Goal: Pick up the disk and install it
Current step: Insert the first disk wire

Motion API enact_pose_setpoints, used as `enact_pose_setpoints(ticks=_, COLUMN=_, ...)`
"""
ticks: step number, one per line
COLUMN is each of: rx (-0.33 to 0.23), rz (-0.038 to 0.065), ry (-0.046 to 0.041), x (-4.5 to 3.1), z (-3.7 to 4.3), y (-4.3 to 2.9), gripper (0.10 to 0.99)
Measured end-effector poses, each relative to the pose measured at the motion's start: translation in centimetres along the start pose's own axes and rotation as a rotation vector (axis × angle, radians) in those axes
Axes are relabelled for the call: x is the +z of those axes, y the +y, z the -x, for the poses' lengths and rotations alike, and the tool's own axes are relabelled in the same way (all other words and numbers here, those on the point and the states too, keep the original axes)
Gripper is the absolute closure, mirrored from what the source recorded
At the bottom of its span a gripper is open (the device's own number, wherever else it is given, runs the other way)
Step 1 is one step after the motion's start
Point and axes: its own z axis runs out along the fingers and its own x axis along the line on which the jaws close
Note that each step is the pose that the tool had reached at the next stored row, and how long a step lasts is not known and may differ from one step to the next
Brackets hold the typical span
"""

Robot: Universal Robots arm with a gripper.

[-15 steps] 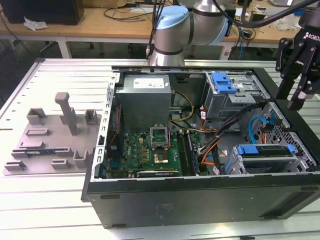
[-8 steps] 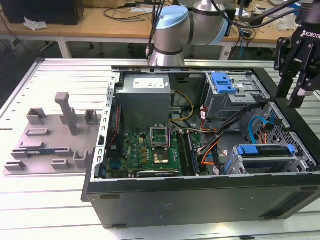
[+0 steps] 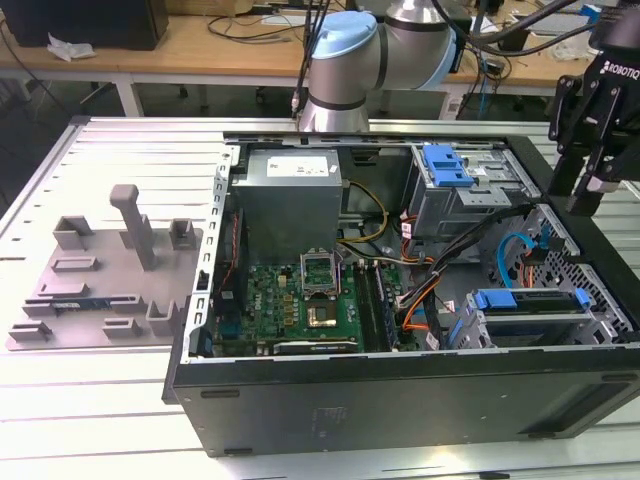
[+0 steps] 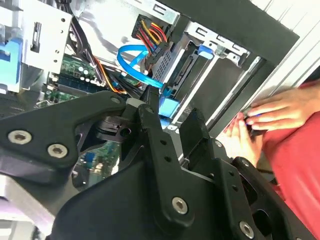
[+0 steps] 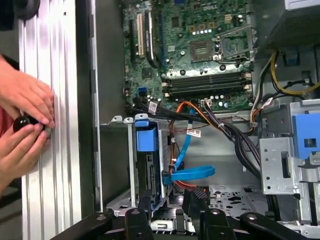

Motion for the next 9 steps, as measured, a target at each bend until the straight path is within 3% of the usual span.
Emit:
enact_pose_setpoints(ticks=5, rx=0.100, rz=0.025, ry=-0.0063, x=0.13, z=0.03, y=-0.02, gripper=0.643)
enact_pose_setpoints(ticks=9, rx=0.145, rz=0.034, ry=-0.0096, x=0.26, z=0.10, y=-0.30, gripper=0.643)
